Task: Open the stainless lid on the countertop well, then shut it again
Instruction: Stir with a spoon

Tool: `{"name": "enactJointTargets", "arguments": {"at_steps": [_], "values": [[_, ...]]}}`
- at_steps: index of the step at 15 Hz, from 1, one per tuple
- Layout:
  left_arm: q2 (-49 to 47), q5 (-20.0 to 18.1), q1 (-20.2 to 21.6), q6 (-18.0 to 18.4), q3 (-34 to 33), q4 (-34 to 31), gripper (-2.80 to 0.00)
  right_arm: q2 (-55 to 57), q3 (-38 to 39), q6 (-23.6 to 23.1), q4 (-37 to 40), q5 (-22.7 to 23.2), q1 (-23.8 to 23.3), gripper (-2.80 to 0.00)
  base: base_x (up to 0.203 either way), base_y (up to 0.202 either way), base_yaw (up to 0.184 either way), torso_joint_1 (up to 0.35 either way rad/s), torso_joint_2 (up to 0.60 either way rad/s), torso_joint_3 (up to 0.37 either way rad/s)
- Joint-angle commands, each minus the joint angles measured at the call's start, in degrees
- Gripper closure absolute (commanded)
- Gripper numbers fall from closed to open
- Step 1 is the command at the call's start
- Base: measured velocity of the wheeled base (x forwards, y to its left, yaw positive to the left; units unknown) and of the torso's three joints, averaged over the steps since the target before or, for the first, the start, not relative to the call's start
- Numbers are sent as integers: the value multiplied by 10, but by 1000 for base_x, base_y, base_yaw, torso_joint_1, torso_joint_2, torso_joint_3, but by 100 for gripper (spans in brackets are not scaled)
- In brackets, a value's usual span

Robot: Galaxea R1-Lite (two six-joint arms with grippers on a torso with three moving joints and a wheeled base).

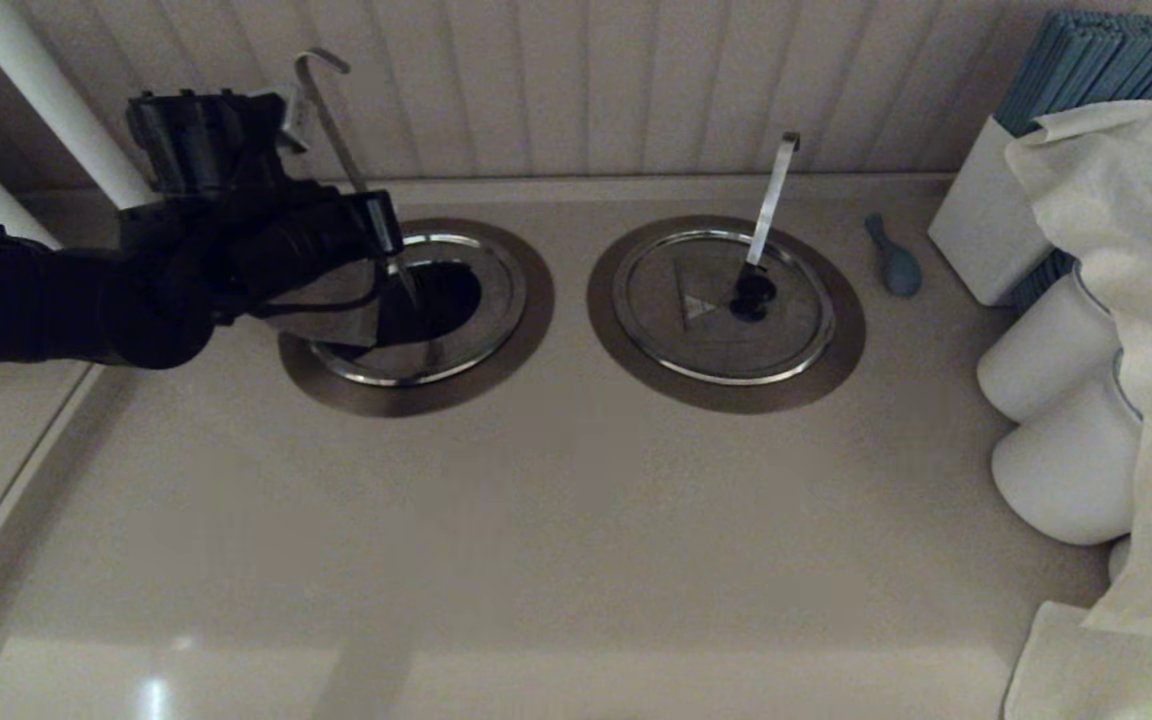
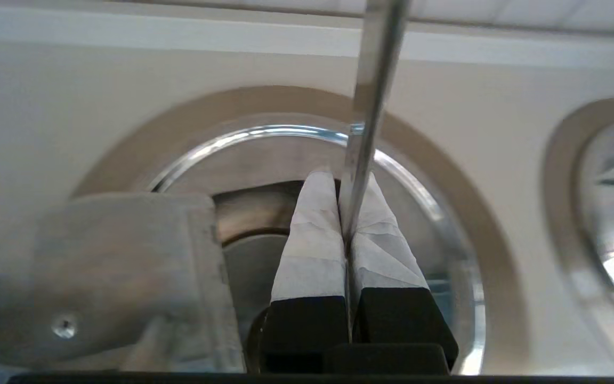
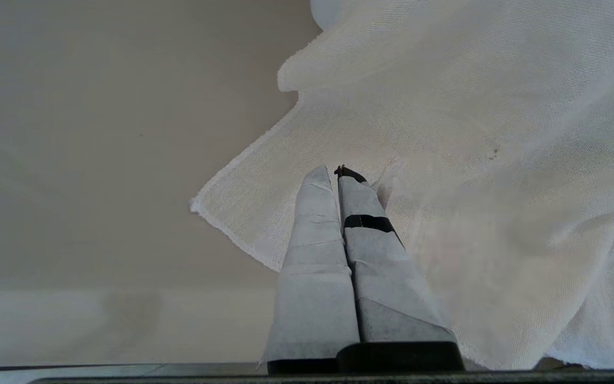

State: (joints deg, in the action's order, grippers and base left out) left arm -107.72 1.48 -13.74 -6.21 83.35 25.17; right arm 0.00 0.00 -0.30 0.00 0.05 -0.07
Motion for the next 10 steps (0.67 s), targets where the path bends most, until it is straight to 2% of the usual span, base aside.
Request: {"name": "enactJointTargets", "arguments": {"at_steps": [1, 7, 10], "values": [[-11, 3, 10, 9, 3, 5, 0, 0, 0, 0, 0, 0, 0, 0, 0, 0, 0, 0, 0, 0], [-35, 11, 12, 9, 32, 6, 0, 0, 0, 0, 0, 0, 0, 0, 0, 0, 0, 0, 0, 0], [-70, 73, 4, 10, 61, 20, 0, 0, 0, 0, 0, 0, 0, 0, 0, 0, 0, 0, 0, 0]]}}
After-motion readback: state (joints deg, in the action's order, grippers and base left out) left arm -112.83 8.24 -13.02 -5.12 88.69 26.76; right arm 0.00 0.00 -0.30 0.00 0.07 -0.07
